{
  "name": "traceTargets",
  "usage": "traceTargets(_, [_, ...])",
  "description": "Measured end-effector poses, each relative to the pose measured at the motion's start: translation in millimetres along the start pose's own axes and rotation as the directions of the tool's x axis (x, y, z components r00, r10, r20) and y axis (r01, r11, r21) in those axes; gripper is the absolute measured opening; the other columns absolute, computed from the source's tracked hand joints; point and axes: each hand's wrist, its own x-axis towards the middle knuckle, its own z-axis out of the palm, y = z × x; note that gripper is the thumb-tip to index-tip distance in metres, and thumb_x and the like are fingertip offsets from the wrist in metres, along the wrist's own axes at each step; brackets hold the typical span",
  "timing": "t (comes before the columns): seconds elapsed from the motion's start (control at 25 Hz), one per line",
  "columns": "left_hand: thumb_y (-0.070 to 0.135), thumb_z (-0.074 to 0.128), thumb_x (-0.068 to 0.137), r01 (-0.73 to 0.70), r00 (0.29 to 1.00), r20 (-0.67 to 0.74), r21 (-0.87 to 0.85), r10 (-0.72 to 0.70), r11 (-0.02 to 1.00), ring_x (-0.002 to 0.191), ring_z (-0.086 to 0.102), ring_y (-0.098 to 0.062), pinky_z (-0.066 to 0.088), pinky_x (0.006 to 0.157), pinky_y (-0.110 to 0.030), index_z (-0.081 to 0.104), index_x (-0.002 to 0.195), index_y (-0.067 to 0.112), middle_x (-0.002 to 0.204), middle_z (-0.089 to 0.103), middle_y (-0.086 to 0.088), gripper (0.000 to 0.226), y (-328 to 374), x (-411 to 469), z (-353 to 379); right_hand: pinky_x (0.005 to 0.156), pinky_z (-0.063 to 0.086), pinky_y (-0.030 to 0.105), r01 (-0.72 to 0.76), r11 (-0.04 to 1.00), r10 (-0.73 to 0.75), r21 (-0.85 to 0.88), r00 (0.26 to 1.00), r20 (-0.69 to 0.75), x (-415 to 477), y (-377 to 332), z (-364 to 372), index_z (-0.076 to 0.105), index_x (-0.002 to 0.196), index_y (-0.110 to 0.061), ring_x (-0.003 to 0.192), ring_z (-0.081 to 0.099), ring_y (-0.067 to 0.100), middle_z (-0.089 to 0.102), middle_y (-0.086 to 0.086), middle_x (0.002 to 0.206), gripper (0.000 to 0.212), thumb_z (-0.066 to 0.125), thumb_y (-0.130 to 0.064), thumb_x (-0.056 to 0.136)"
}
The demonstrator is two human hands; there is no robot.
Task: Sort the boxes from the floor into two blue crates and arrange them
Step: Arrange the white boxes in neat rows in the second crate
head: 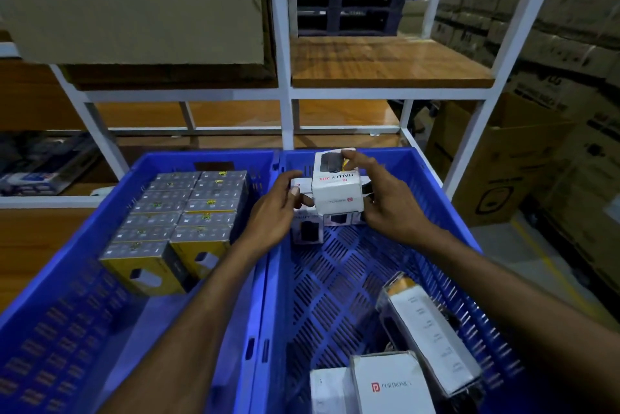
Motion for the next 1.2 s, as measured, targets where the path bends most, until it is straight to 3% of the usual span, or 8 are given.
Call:
traceTargets(0.28, [0.019, 0.039, 0.110, 0.012, 1.000, 0.009, 0.039, -0.013, 0.999, 0.109, 0.065, -0.016, 0.049, 0.096, -0.035, 0.038, 0.149, 0.027, 0.107, 0.073, 0.012, 0.039, -9, 4, 2, 0.079, 0.062, 0.038, -0.115, 0.882, 0.082, 0.457, 0.992, 0.092, -2, -13, -10, 0.043, 0.136, -0.031, 0.109, 0.068, 0.021, 0.044, -0.034, 0.141, 0.068, 0.062, -0.001, 0.078])
traceTargets(0.44, [0.013, 0.045, 0.106, -0.009, 1.000, 0.019, 0.074, 0.008, 0.997, 0.113, 0.064, -0.014, 0.049, 0.098, -0.038, 0.036, 0.148, 0.028, 0.109, 0.073, 0.012, 0.046, -13, 5, 2, 0.071, 0.060, 0.045, -0.086, 0.964, 0.098, 0.252, 0.995, -0.032, -1, -7, -5, 0.042, 0.137, -0.031, 0.085, 0.068, 0.017, 0.050, -0.015, 0.142, 0.070, 0.077, -0.006, 0.081])
traceTargets(0.56, [0.021, 0.052, 0.105, -0.031, 0.999, 0.025, 0.112, 0.028, 0.993, 0.109, 0.064, -0.016, 0.050, 0.095, -0.039, 0.036, 0.149, 0.028, 0.111, 0.071, 0.008, 0.047, -8, 3, 1, 0.073, 0.058, 0.039, -0.155, 0.954, 0.166, 0.257, 0.986, -0.024, -1, 1, -5, 0.045, 0.139, -0.036, 0.083, 0.064, 0.010, 0.063, -0.014, 0.125, 0.063, 0.080, -0.033, 0.086])
traceTargets(0.68, [0.037, 0.053, 0.105, -0.082, 0.996, 0.038, 0.097, 0.079, 0.992, 0.101, 0.064, -0.010, 0.051, 0.088, -0.034, 0.038, 0.149, 0.036, 0.111, 0.064, 0.015, 0.046, -3, 0, 0, 0.088, 0.056, 0.034, -0.324, 0.721, 0.289, 0.613, 0.944, 0.158, 4, 3, -10, 0.059, 0.135, -0.024, 0.104, 0.068, 0.015, 0.069, -0.006, 0.128, 0.043, 0.067, -0.036, 0.094])
traceTargets(0.76, [0.048, 0.051, 0.103, -0.117, 0.992, 0.062, 0.069, 0.112, 0.991, 0.099, 0.065, -0.004, 0.051, 0.085, -0.028, 0.039, 0.148, 0.044, 0.113, 0.062, 0.019, 0.047, -1, 0, 1, 0.094, 0.055, 0.039, -0.436, 0.573, 0.376, 0.694, 0.892, 0.250, 7, 2, -8, 0.064, 0.130, -0.018, 0.112, 0.070, 0.020, 0.074, -0.002, 0.122, 0.031, 0.060, -0.029, 0.101])
traceTargets(0.84, [0.058, 0.053, 0.099, -0.114, 0.992, 0.065, 0.042, 0.111, 0.993, 0.097, 0.065, 0.001, 0.050, 0.081, -0.022, 0.040, 0.147, 0.050, 0.110, 0.064, 0.023, 0.050, 2, 0, 0, 0.089, 0.056, 0.039, -0.479, 0.546, 0.423, 0.687, 0.866, 0.267, 9, -1, -2, 0.064, 0.130, -0.020, 0.112, 0.069, 0.023, 0.074, -0.001, 0.122, 0.027, 0.056, -0.028, 0.104])
traceTargets(1.0, [0.065, 0.058, 0.088, -0.087, 0.996, 0.032, -0.009, 0.087, 0.996, 0.090, 0.065, 0.001, 0.054, 0.081, -0.027, 0.044, 0.136, 0.059, 0.105, 0.060, 0.036, 0.050, 4, -2, -1, 0.068, 0.059, 0.026, -0.526, 0.515, 0.542, 0.677, 0.812, 0.219, 13, -7, 7, 0.040, 0.138, -0.015, 0.100, 0.069, 0.018, 0.063, 0.007, 0.124, 0.039, 0.054, -0.032, 0.106])
traceTargets(1.2, [0.044, 0.056, 0.103, -0.139, 0.985, 0.108, 0.045, 0.133, 0.989, 0.102, 0.068, -0.002, 0.054, 0.092, -0.028, 0.056, 0.138, 0.051, 0.119, 0.070, 0.014, 0.036, -3, -1, 1, 0.071, 0.058, 0.023, -0.541, 0.586, 0.489, 0.603, 0.830, 0.268, 9, -5, 13, 0.043, 0.140, -0.026, 0.113, 0.068, 0.015, 0.058, -0.003, 0.134, 0.080, 0.084, -0.053, 0.077])
